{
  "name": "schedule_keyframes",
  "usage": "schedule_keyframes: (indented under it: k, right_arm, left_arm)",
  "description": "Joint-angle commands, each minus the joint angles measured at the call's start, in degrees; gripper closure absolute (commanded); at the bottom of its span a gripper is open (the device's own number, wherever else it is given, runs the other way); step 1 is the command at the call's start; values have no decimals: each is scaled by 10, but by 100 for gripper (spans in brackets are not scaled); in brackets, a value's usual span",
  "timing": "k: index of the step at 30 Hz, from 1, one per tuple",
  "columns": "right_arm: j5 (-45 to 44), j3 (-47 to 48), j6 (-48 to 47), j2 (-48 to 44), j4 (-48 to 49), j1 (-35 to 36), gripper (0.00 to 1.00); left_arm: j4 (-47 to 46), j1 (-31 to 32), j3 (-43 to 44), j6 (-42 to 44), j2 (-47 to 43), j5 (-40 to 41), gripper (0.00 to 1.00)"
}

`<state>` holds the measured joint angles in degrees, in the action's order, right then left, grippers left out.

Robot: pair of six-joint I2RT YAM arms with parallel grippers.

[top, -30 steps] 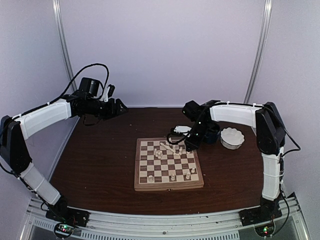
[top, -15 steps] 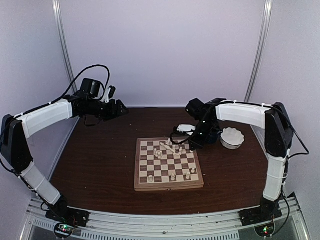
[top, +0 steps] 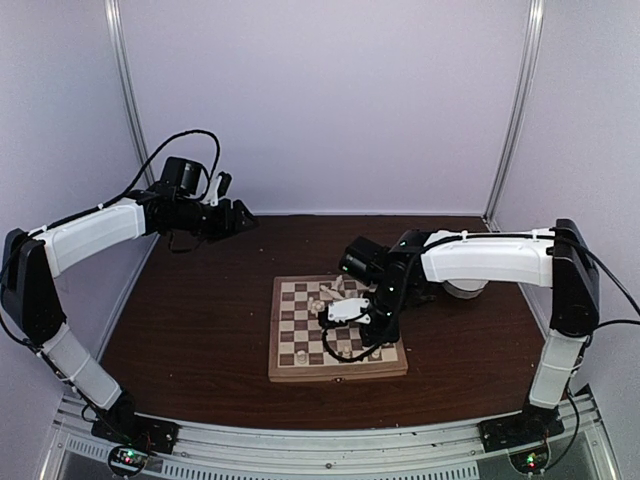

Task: Set up the chess pieces on the board
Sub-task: Place the pawn at g2.

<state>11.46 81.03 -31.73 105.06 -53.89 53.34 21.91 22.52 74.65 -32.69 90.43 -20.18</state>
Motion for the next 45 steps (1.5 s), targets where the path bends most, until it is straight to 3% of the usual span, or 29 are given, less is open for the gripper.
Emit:
schedule_keyframes:
  k: [1,38,45]
  right_arm:
    - [-21,14,-9,17,-3,-3,91]
    - [-66,5,0,39,11,-14,90]
    - [-64,3,2,32,11,-14,84]
  left_arm:
    - [-22,-6,12,0,-4,-3,31]
    - [-21,-6,13,-1,-8,-6,30]
    - [-21,-6,13,-1,-8,-5,30]
